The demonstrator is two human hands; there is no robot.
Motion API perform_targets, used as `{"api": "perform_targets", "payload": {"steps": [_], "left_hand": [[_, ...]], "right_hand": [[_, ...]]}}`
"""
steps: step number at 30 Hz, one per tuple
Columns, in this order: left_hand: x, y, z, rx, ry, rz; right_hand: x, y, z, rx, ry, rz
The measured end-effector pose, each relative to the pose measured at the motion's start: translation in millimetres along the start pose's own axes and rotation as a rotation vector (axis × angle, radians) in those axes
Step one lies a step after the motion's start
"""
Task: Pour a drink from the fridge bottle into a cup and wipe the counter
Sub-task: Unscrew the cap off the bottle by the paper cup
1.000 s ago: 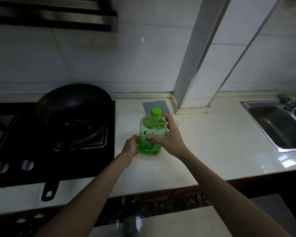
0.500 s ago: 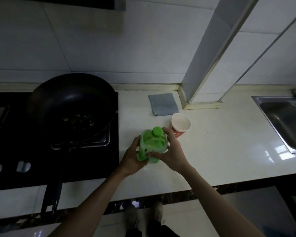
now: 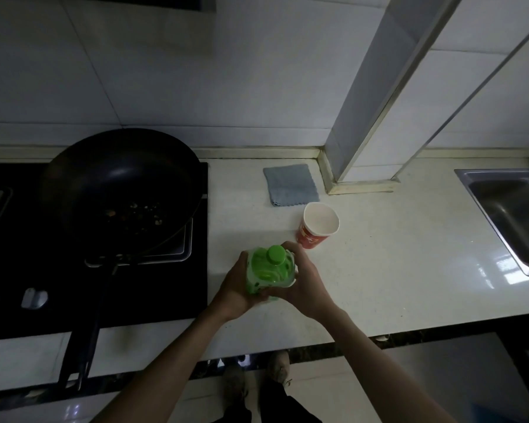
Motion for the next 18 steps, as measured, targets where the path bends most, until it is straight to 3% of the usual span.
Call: {"api": "perform_targets", "payload": {"steps": [9,13,18], "left_hand": [[-2,-1,-6,-0.021,-0.053,0.027],[4,2,-6,-0.041,-0.011,0.027],[4,-4,-5,0.007,0.021,0.067]], "right_hand": [[2,2,-1,0.03,-0.103,0.029],[-3,-22,11,0.424,-0.073,0.142],[-23,-57,19,0.666,0.045,0.207]]}}
Point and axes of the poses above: each hand's wrist, its own x-axis away from the middle knuckle, its own z-axis out of the back of the hand, y = z × x, the point moved 6 cm from there along -x, towards the middle knuckle, and after that the axes turned 13 degrees about z, right-handed, at the moved point
